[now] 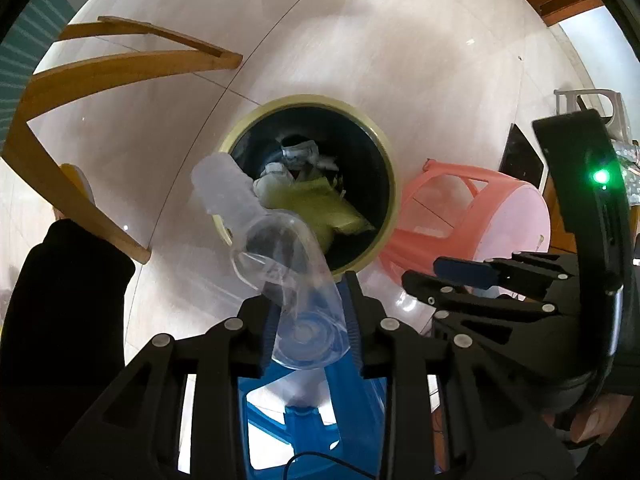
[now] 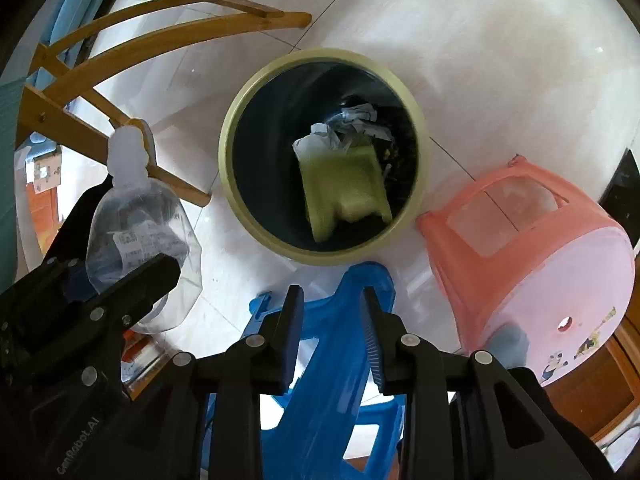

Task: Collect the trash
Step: 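Open both tools to drop the bottle and packet into the bin, then swing both tools back toward the table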

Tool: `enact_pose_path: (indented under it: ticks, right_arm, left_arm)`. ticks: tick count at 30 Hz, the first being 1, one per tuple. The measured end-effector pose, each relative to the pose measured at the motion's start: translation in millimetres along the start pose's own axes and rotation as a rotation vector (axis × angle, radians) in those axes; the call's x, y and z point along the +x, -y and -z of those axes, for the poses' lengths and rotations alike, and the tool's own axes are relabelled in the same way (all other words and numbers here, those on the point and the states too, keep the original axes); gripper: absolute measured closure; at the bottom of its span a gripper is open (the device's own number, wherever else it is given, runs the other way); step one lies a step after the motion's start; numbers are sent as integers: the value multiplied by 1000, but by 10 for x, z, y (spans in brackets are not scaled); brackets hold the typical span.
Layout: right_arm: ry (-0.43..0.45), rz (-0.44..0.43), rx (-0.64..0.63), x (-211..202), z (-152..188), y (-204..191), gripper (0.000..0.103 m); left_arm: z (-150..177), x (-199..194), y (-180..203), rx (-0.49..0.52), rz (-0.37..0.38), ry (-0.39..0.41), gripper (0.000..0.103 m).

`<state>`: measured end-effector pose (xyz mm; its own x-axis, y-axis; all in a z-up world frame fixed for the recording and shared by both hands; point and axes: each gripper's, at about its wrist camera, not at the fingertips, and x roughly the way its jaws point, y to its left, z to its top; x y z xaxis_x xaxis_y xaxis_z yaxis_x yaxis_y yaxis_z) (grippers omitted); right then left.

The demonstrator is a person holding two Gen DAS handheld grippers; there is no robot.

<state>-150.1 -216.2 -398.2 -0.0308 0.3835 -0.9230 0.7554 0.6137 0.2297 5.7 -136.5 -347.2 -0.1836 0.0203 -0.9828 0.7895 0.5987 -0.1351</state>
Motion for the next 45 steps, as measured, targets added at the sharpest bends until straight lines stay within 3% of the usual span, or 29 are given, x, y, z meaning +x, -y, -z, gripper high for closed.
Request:
enact_pose_path:
  ticks: [4,8,9,30,35,45]
  right_arm:
    - [-4,31,-14,-12,12,-9,74]
    - [-3,49,-28,-11,17,-77,74]
    - [-1,49,-30,-35,18,-96,74]
    - [96,93,-37,-526,224,-24,73]
    - [140,98,-17,-852,395,-43,73]
    - [320,81,-42,-1872,749,-283,70]
  left_arm:
    - [5,10,-30,-21,2,-10,72]
    - [37,-24,-51,-33,8,5,50]
    - [47,-30,-57,-35,11,7,49]
    - [413,-555,52,-48,53,65,48]
    - [604,-926,221,3,47,135,48]
    - [991,-1883,295,76,-13,334,48]
